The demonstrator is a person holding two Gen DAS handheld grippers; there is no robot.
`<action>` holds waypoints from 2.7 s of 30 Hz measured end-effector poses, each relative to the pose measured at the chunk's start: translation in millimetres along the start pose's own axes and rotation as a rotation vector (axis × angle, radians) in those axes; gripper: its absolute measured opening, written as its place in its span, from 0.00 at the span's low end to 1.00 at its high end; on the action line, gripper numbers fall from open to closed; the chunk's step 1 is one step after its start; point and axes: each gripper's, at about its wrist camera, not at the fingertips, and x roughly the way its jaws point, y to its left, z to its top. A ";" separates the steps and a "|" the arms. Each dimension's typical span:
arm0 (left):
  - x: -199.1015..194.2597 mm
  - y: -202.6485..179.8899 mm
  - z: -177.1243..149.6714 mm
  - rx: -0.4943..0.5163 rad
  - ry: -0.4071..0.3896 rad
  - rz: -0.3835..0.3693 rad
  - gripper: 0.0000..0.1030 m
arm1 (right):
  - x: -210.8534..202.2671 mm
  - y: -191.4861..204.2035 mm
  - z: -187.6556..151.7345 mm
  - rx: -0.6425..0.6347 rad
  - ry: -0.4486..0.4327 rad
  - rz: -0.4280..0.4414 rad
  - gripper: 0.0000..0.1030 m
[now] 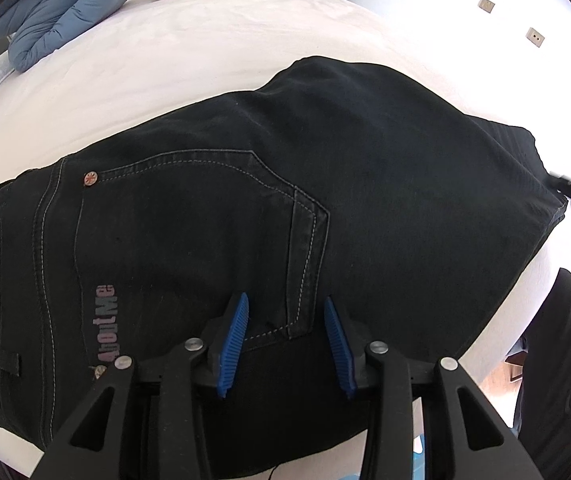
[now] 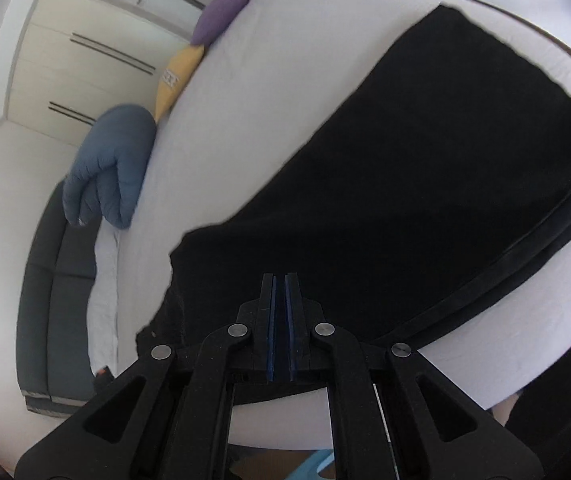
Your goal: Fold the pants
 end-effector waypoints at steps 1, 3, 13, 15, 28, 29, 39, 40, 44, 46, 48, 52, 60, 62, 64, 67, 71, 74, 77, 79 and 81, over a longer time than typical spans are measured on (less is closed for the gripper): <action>-1.9 -1.1 -2.0 0.002 0.000 -0.002 0.41 | 17.9 -8.0 -4.9 0.024 0.048 -0.063 0.04; -5.0 -1.2 -5.9 -0.003 -0.002 -0.004 0.40 | 36.3 -26.3 -15.4 0.051 0.116 -0.150 0.00; -26.8 -55.9 47.1 -0.016 -0.172 -0.146 0.42 | 13.6 -39.0 -51.6 -0.026 0.086 -0.226 0.00; -10.5 -78.0 60.6 0.012 -0.175 -0.158 0.46 | 11.2 -37.3 -50.6 -0.012 0.082 -0.217 0.00; 48.7 -90.3 27.7 0.042 -0.067 -0.172 0.45 | -22.5 6.9 -15.7 -0.121 0.046 -0.124 0.02; 48.2 -90.1 27.1 0.038 -0.065 -0.166 0.45 | -17.9 10.1 -7.5 -0.120 0.039 -0.097 0.02; 54.3 -100.1 16.4 0.031 -0.074 -0.142 0.45 | -13.1 -97.8 19.5 0.195 0.012 -0.062 0.00; 54.3 -98.3 15.0 0.034 -0.075 -0.140 0.45 | -24.9 -111.9 15.9 0.227 -0.018 -0.050 0.00; 57.7 -96.8 19.8 0.034 -0.074 -0.135 0.45 | -78.9 -154.2 9.7 0.343 -0.155 -0.074 0.00; 61.1 -95.6 25.3 0.024 -0.078 -0.141 0.45 | -101.8 -148.9 12.9 0.339 -0.213 -0.170 0.01; 54.2 -81.8 18.9 0.013 -0.084 -0.148 0.45 | -115.9 -122.3 19.0 0.262 -0.261 -0.214 0.07; 52.4 -89.7 15.1 0.017 -0.084 -0.139 0.45 | -72.6 -29.7 29.4 0.037 -0.124 0.019 0.07; 49.4 -93.1 9.7 -0.002 -0.079 -0.148 0.45 | 107.4 109.0 18.1 -0.098 0.273 0.260 0.07; 48.0 -91.2 8.6 -0.006 -0.080 -0.159 0.45 | 140.9 91.6 29.6 0.023 0.292 0.276 0.07; 48.1 -89.4 8.5 -0.008 -0.077 -0.169 0.45 | 174.9 63.0 42.7 0.130 0.282 0.222 0.05; 48.0 -87.6 8.9 -0.003 -0.073 -0.178 0.45 | 178.7 7.3 55.4 0.312 0.224 0.293 0.00; 44.3 -78.2 9.6 -0.001 -0.074 -0.183 0.45 | 116.3 -42.9 91.6 0.320 -0.053 0.201 0.00; 42.1 -75.2 10.2 -0.004 -0.075 -0.185 0.45 | 69.1 -74.7 117.0 0.322 -0.220 0.082 0.00; 41.7 -76.5 11.4 -0.025 -0.080 -0.195 0.45 | 22.6 -96.1 131.1 0.339 -0.362 -0.034 0.00; 37.3 -73.8 14.0 -0.042 -0.079 -0.203 0.45 | -4.9 -96.0 129.3 0.364 -0.416 -0.054 0.06; 25.5 -72.3 23.7 -0.070 -0.064 -0.199 0.46 | -17.1 -76.5 121.9 0.297 -0.416 0.000 0.07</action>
